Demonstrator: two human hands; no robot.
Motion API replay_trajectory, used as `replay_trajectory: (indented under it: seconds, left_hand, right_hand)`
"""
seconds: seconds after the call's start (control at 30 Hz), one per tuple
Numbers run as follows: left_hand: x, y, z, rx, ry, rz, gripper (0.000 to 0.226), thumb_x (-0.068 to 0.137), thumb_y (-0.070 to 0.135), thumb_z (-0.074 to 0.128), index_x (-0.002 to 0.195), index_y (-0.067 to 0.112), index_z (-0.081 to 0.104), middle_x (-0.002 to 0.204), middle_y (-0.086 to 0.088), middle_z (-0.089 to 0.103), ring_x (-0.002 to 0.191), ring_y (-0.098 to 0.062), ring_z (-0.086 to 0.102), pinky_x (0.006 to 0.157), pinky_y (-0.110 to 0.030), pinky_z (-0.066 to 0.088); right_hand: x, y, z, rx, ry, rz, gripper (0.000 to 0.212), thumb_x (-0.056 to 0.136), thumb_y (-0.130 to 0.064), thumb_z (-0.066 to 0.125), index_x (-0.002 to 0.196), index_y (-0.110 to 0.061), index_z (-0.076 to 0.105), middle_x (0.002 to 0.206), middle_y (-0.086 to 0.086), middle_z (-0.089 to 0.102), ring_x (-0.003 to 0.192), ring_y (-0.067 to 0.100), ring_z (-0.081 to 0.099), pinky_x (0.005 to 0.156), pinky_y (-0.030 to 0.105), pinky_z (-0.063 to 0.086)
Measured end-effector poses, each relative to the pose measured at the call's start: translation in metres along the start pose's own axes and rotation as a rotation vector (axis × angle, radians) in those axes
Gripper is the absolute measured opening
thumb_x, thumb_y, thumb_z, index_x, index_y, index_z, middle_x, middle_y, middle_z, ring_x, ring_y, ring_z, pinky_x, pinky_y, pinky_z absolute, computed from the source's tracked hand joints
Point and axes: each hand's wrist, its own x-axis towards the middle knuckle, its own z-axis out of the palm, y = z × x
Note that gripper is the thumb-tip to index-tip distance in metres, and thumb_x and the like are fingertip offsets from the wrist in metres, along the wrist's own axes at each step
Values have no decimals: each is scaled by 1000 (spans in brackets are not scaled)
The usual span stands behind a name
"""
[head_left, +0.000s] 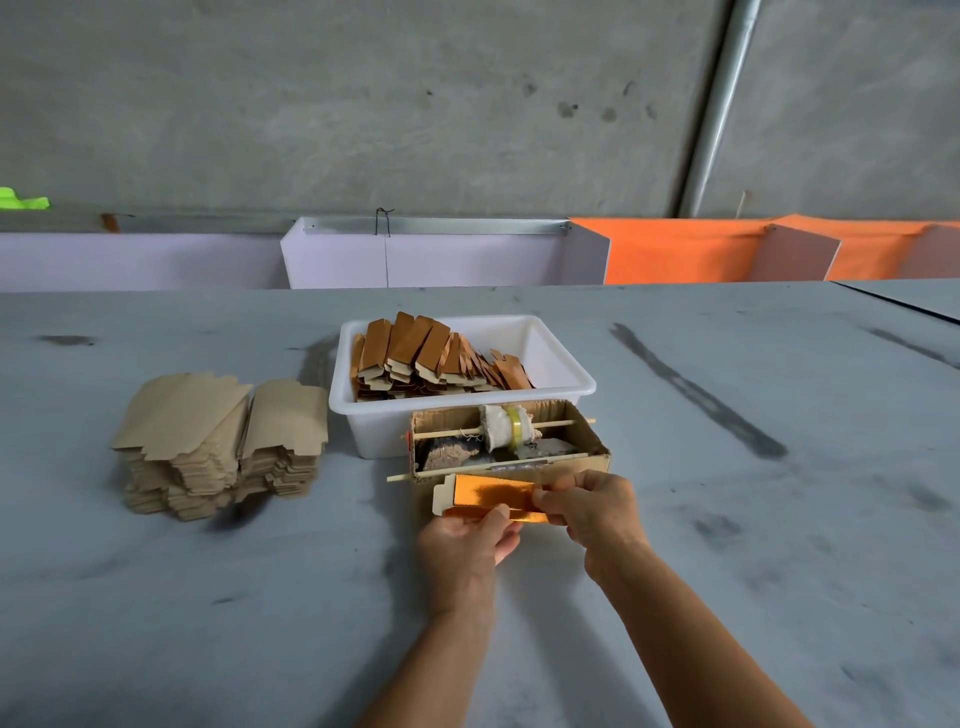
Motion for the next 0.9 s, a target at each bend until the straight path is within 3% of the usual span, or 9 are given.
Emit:
replay_trajectory:
  seconds: [0.1, 0.2, 0.37, 0.6, 0.9]
  left_hand:
    - [-1, 0, -1, -8, -7, -22, 9, 81, -3, 67, 81, 6, 64, 78, -13, 72, 72, -25, 71, 56, -21, 57]
    - [-5, 2, -1, -36, 8, -45, 6, 82, -5, 65, 80, 0, 64, 72, -15, 71, 64, -23, 71, 52, -20, 56]
    - [-15, 3, -3, -84, 20, -46, 8, 81, -9, 63, 79, -2, 65, 69, -12, 69, 56, -19, 69, 52, -21, 56]
    - [-23, 2, -9, -99, 37, -54, 3, 82, -8, 63, 84, -5, 64, 78, -20, 69, 68, -26, 69, 54, -23, 57]
    - [-27, 0, -15, -92, 65, -42, 2, 80, -8, 66, 82, -8, 64, 73, -18, 68, 57, -19, 68, 52, -22, 56]
  right_hand:
    - [-1, 1, -4, 6, -28, 8, 21, 75, -2, 75, 64, -9, 59, 68, 7, 61, 58, 13, 55, 42, 16, 37]
    - [-9, 5, -11, 51, -118, -6, 19, 73, 1, 75, 66, -9, 60, 60, 4, 59, 50, 10, 51, 37, 12, 34]
    - [-25, 15, -19, 70, -302, -43, 20, 73, 1, 74, 64, -15, 65, 55, -1, 61, 48, 6, 51, 45, 16, 37]
    - [-36, 16, -16, 88, -357, -62, 21, 74, 4, 71, 65, -15, 69, 56, -1, 63, 49, 6, 51, 47, 16, 37]
    - [-42, 15, -11, 59, -376, -28, 16, 76, 5, 70, 78, -11, 73, 58, 2, 63, 53, 9, 50, 44, 15, 38]
